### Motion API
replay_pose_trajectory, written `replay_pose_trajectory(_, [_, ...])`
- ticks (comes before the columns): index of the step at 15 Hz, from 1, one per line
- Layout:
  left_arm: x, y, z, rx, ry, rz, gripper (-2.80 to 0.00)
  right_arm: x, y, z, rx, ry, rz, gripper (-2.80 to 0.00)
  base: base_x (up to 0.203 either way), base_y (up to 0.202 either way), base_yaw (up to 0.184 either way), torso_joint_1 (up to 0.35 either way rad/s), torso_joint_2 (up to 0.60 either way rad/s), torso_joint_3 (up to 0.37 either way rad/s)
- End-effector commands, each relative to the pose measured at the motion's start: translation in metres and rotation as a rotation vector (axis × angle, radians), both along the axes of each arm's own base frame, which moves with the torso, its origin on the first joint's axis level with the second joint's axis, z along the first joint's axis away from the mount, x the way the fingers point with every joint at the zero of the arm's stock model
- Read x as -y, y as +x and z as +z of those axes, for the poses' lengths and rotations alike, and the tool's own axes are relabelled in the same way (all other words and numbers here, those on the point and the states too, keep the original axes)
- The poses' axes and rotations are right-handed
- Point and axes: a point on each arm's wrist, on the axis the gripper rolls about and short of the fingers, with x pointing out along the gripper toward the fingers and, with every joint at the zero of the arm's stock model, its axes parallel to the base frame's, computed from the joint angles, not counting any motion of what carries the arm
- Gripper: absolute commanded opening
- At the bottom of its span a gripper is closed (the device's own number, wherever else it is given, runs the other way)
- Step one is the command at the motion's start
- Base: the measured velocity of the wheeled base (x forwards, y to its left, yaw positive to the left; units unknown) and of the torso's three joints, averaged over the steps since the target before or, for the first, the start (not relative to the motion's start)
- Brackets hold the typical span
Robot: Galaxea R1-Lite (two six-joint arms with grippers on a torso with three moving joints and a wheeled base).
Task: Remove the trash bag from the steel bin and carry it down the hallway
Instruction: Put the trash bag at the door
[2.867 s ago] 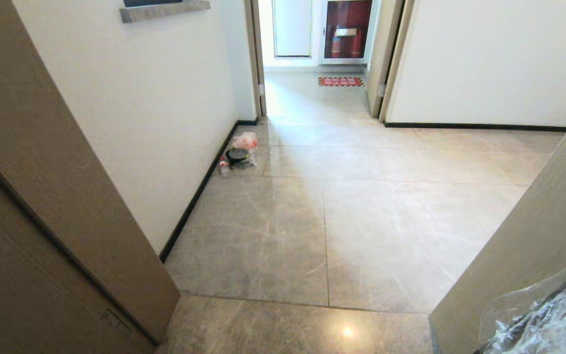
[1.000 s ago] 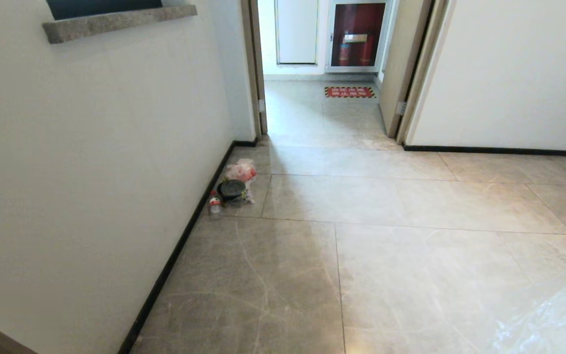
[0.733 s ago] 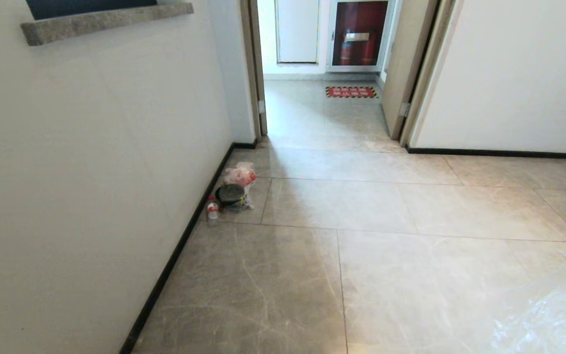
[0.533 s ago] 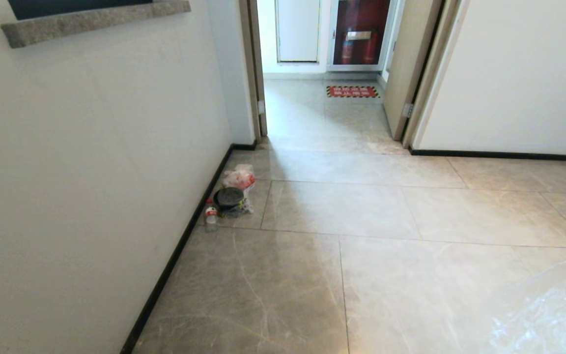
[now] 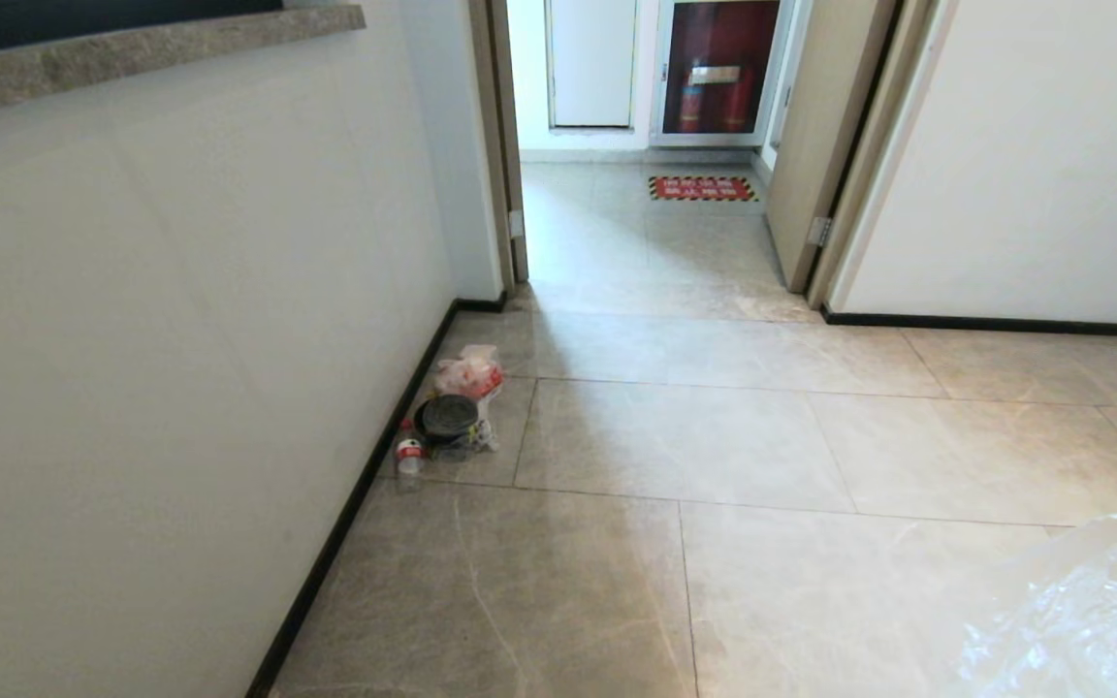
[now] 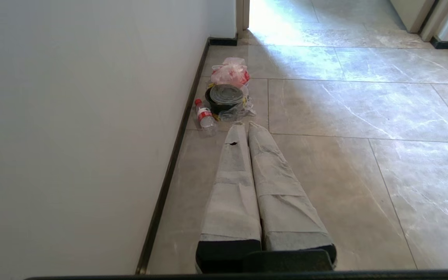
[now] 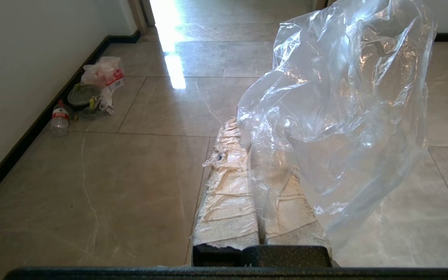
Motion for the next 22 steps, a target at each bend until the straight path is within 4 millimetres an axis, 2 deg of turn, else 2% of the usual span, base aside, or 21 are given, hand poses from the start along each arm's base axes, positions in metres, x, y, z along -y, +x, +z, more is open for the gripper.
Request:
replay_pose_trajectory(1, [0.0,0.0,0.0001,0.001,0.0,-0.001,-2.8,0.0,0.0002,-0.0004,-0.003,0.0,-0.001,-2.8,0.191,0.0,0.001,0.002,0.0,-0.002])
replay_pose_trajectory(18, [0.0,0.0,0.0001,0.001,0.0,0.0,-2.8,0.0,0.0002,-0.0004,-0.003,0.0,-0.001,-2.8,0.191,0.0,0.001,0.003,0.0,0.004])
replay_pose_trajectory(22, [0.0,0.0,0.0,0.0,0.001,0.0,-2.8,0.0,0.0002,-0.0004,-0.003,0.0,0.001,-2.8,0.057,0.0,0.0,-0.001,0.0,0.0])
